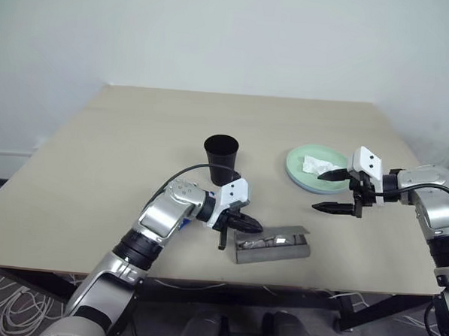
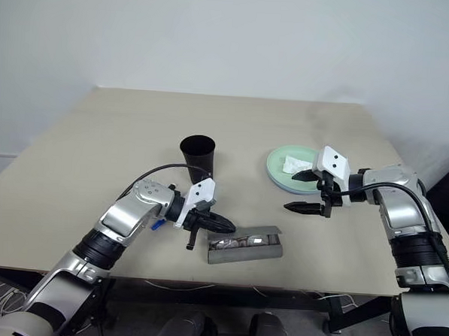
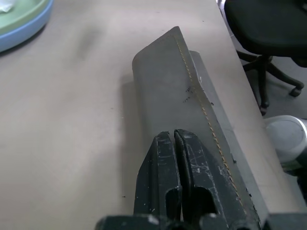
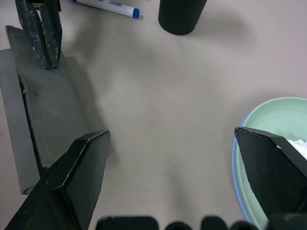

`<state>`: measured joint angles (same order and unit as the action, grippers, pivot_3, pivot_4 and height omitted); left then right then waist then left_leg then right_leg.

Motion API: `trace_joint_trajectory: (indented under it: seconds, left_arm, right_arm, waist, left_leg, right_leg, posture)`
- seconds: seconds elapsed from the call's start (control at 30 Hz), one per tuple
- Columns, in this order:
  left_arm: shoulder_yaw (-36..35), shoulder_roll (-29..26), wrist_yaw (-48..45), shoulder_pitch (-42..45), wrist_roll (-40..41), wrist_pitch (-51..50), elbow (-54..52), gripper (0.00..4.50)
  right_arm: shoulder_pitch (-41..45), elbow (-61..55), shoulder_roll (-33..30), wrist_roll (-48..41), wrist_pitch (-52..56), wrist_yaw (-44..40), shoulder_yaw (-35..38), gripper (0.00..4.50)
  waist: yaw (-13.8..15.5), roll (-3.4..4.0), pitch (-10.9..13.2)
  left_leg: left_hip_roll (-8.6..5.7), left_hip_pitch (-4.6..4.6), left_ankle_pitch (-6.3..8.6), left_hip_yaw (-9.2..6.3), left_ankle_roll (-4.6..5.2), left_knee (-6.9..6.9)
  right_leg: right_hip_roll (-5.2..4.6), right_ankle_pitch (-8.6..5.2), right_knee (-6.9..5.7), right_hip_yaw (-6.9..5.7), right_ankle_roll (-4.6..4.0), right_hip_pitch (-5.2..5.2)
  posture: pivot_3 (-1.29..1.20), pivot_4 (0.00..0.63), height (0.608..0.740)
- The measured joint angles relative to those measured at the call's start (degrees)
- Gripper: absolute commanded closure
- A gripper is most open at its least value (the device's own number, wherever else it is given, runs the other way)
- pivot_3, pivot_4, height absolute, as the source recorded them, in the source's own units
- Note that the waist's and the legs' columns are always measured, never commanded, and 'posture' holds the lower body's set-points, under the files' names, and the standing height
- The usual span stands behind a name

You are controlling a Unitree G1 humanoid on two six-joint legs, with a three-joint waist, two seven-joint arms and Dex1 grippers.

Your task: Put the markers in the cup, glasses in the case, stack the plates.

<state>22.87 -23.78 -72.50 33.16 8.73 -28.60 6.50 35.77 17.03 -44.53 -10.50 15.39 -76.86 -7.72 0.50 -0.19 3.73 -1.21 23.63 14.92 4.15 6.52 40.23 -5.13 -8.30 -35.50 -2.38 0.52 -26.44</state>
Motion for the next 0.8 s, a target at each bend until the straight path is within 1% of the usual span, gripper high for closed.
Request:
trace_joint_trajectory:
  seconds: [0.17, 0.5, 0.6, 0.7, 0.8]
  left_arm:
    - [1.5, -0.9, 0.0, -1.3, 0.0, 0.1, -1.2, 4.47]
    - [2.1, -1.6, 1.4, -2.3, -0.8, 1.6, -2.8, 4.47]
    - [1.4, -1.5, 2.5, -1.9, 0.2, -1.6, -3.3, 4.47]
    - [-0.4, -1.6, 3.7, -0.1, 2.3, -8.5, -4.7, 4.47]
    - [-4.0, -2.0, 5.5, 1.9, 5.0, -13.8, -8.6, 4.47]
  right_arm:
    - [0.1, 0.0, 0.1, 0.1, -0.1, 0.5, 0.0, 0.00]
    - [0.1, 0.0, 0.5, 0.5, -0.1, 1.0, -0.2, 0.00]
    - [0.3, 0.1, 0.5, 0.5, -0.1, 1.0, -0.3, 0.00]
    - [0.4, 0.2, 0.6, 0.6, -0.1, 1.0, -0.4, 0.00]
    - [1.1, 0.3, 1.0, 0.6, -0.1, 0.9, -0.4, 0.00]
  waist:
    - [0.0, 0.00, 0.0]
    - [0.0, 0.01, 0.0]
    - [0.0, 0.01, 0.0]
    - [0.0, 0.00, 0.0]
    - [0.0, 0.00, 0.0]
  left_leg:
    - [0.00, 0.00, 0.00, -0.01, 0.00, 0.00]
    - [0.01, -0.02, 0.00, -0.01, 0.00, 0.00]
    - [0.01, -0.02, 0.00, -0.01, 0.00, 0.00]
    - [0.00, -0.01, 0.00, -0.02, 0.01, 0.01]
    - [0.00, -0.01, 0.00, -0.01, 0.01, 0.00]
  right_leg:
    - [0.01, 0.00, 0.00, -0.01, 0.00, 0.00]
    - [0.01, 0.00, 0.01, -0.01, 0.00, 0.03]
    - [0.01, 0.00, 0.00, 0.00, 0.00, 0.02]
    - [0.04, -0.01, 0.00, -0.01, 0.00, 0.02]
    - [0.06, 0.00, 0.01, 0.01, 0.01, 0.02]
  posture:
    - [0.00, 0.000, 0.738]
    - [0.00, 0.000, 0.738]
    - [0.00, 0.000, 0.738]
    - [0.00, 0.000, 0.738]
    - [0.00, 0.000, 0.738]
